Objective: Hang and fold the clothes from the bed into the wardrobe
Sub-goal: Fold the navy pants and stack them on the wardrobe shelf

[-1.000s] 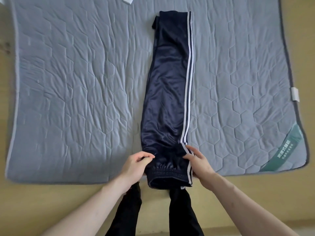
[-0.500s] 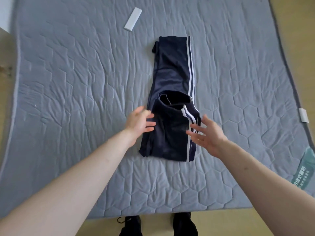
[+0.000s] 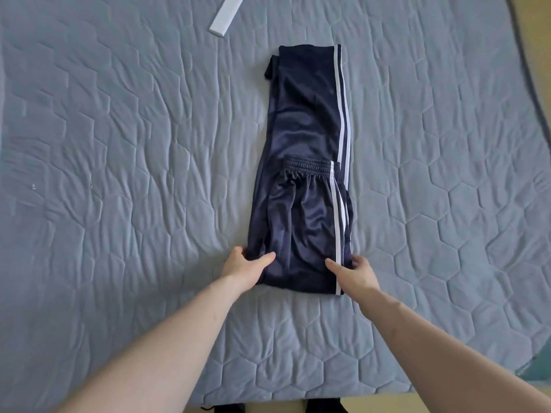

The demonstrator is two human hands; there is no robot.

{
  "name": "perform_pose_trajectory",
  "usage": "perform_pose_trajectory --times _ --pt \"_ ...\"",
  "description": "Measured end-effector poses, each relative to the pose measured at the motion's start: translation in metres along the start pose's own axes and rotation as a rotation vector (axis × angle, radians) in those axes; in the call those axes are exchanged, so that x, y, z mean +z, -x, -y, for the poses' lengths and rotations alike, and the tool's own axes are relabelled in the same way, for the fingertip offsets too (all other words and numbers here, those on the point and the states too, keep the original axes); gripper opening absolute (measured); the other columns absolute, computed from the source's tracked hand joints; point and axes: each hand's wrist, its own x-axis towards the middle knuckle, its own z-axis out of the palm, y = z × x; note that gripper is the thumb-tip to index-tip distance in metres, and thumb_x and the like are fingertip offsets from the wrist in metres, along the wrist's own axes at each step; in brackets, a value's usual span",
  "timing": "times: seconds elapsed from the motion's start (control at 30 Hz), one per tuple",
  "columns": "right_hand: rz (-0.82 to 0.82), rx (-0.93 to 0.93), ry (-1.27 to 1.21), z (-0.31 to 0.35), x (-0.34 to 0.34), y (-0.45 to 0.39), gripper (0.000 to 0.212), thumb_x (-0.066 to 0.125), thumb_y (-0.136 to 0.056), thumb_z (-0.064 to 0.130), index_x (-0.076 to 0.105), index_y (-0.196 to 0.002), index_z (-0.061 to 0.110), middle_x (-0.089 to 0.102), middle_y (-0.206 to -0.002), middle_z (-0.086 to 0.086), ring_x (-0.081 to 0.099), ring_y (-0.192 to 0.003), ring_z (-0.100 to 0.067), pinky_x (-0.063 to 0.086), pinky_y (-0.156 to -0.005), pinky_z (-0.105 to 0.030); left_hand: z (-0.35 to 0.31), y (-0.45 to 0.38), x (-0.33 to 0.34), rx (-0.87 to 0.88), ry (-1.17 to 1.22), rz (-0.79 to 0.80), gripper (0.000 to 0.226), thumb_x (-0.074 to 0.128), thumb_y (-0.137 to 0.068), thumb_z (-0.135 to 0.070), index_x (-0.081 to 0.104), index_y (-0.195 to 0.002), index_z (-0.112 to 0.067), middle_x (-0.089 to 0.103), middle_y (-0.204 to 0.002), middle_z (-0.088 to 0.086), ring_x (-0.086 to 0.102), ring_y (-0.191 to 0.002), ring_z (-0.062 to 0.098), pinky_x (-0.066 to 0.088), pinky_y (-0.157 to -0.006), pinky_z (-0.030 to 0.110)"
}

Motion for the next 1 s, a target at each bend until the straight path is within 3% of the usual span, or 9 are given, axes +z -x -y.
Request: perform_pose_trajectory --times 0.17,0.33,0.4,0.5,0.57,0.73,0.83,0.93,1.0 --pt "0.064 0.000 -0.049 -0.002 -0.002 -0.004 0.028 0.077 -0.088 0.033 0.065 -0.111 0.022 0.071 -0.097 0.004 0.070 -0.084 -0.015 0.052 -0.065 -0.027 0.002 0.003 0.005 0.051 -0.022 -0.001 0.023 0.067 -0.093 -0.035 0.064 -0.106 -0.015 0.069 -0.102 0.001 0.060 -0.080 0.014 0.041 -0.063 0.024" --pt "0.059 -0.038 -0.055 -0.003 -0.009 0.017 0.012 0.075 -0.090 0.027 0.069 -0.100 0.025 0.074 -0.094 0.004 0.071 -0.085 -0.015 0.052 -0.063 -0.026 0.011 0.023 0.000 0.029 -0.020 0.011 0.021 0.067 -0.094 -0.036 0.066 -0.095 -0.015 0.064 -0.081 -0.003 0.057 -0.072 0.013 0.040 -0.061 0.025" --pt "0.045 -0.042 -0.024 -0.009 -0.011 0.029 0.011 0.074 -0.090 0.029 0.068 -0.099 0.024 0.073 -0.093 0.004 0.070 -0.084 -0.015 0.052 -0.064 -0.028 0.018 0.035 -0.002 0.028 -0.019 0.037 0.018 0.065 -0.095 -0.036 0.066 -0.098 -0.018 0.069 -0.090 -0.002 0.063 -0.081 0.014 0.045 -0.067 0.026" --pt "0.048 -0.034 -0.006 -0.026 -0.011 0.049 0.011 0.073 -0.091 0.031 0.066 -0.098 0.027 0.072 -0.095 0.005 0.069 -0.089 -0.016 0.056 -0.078 -0.034 0.033 0.055 -0.003 0.024 -0.037 0.060 0.014 0.063 -0.096 -0.036 0.066 -0.102 -0.023 0.072 -0.101 -0.001 0.066 -0.091 0.016 0.050 -0.080 0.029" --pt "0.071 -0.015 -0.015 -0.039 -0.011 0.061 0.009 0.072 -0.092 0.032 0.065 -0.097 0.028 0.072 -0.095 0.006 0.069 -0.090 -0.014 0.055 -0.078 -0.032 0.047 0.066 -0.002 0.013 -0.044 0.062 0.016 0.063 -0.097 -0.036 0.066 -0.105 -0.022 0.071 -0.101 -0.002 0.066 -0.093 0.017 0.051 -0.085 0.031" --pt "0.119 0.029 -0.012 -0.070 -0.010 0.089 0.008 0.070 -0.092 0.028 0.065 -0.098 0.028 0.074 -0.098 0.005 0.071 -0.092 -0.015 0.057 -0.083 -0.033 0.079 0.093 0.001 -0.011 -0.050 0.110 0.017 0.059 -0.099 -0.036 0.059 -0.111 -0.024 0.067 -0.101 -0.010 0.062 -0.089 0.007 0.047 -0.071 0.022" --pt "0.140 0.035 0.010 -0.079 -0.010 0.100 0.015 0.069 -0.089 0.018 0.066 -0.101 0.027 0.074 -0.099 0.004 0.071 -0.093 -0.016 0.057 -0.084 -0.035 0.094 0.103 0.002 0.030 -0.113 0.079 0.033 0.059 -0.099 -0.033 0.049 -0.128 -0.020 0.064 -0.120 -0.005 0.062 -0.099 0.013 0.051 -0.090 0.030" --pt "0.125 0.002 0.031 -0.080 -0.010 0.110 0.015 0.069 -0.090 0.019 0.065 -0.100 0.029 0.073 -0.097 0.008 0.069 -0.091 -0.013 0.052 -0.073 -0.029 0.101 0.116 -0.001 0.173 -0.128 0.026 0.061 0.058 -0.100 -0.026 0.022 -0.148 -0.036 0.052 -0.130 -0.014 0.059 -0.107 0.010 0.047 -0.092 0.028" --pt "0.109 -0.027 0.026 -0.078 -0.009 0.117 0.013 0.068 -0.091 0.020 0.064 -0.099 0.029 0.072 -0.097 0.010 0.068 -0.089 -0.010 0.048 -0.067 -0.024 0.105 0.124 -0.003 0.338 -0.221 0.001 0.059 0.055 -0.102 -0.023 0.024 -0.145 -0.048 0.042 -0.132 -0.022 0.051 -0.114 0.004 0.044 -0.096 0.027"
